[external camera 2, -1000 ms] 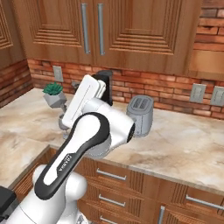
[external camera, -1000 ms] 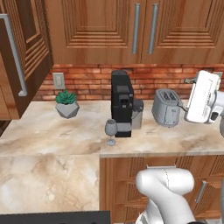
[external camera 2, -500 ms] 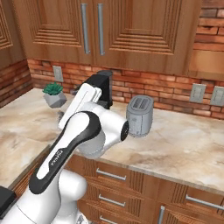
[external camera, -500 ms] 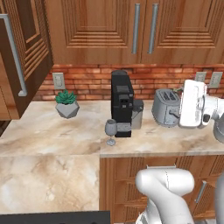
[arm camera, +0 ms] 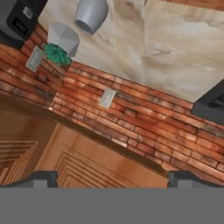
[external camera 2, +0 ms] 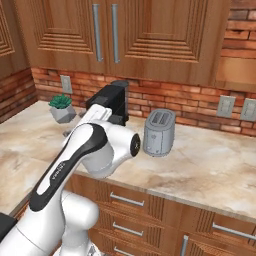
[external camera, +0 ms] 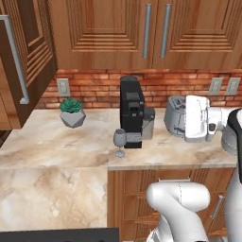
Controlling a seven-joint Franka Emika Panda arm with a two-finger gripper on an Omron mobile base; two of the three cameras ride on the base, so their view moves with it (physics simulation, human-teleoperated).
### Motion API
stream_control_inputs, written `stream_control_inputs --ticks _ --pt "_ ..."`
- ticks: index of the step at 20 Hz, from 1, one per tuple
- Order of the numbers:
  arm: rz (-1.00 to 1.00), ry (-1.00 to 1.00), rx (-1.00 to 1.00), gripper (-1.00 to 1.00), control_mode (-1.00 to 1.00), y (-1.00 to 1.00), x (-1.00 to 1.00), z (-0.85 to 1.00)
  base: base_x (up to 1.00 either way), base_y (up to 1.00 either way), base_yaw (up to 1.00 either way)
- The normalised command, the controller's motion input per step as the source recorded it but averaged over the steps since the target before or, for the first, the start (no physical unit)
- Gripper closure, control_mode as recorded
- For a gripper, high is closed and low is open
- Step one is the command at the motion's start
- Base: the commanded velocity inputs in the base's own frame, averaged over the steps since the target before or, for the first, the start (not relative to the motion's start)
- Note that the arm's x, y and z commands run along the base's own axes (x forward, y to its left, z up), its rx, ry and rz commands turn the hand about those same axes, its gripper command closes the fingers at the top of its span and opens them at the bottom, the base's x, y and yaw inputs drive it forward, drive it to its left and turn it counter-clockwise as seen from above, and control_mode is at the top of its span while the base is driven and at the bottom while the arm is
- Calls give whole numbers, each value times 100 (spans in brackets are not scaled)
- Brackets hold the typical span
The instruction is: Retrieve the wine glasses from the counter and place one next to each plate.
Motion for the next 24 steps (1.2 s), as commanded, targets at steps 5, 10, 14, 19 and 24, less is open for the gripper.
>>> stream_control_inputs --ticks 5,10,14,19,24 --pt "0 0 2 -100 -100 28 33 -40 0 0 0" --pt "0 2 1 -100 -100 10 32 -54 0 0 0" --pt "0 6 0 -100 -100 3 35 -52 0 0 0" --pt "0 6 2 -100 -100 4 39 -55 0 0 0" --pt "0 3 15 -100 -100 8 38 -52 0 0 0"
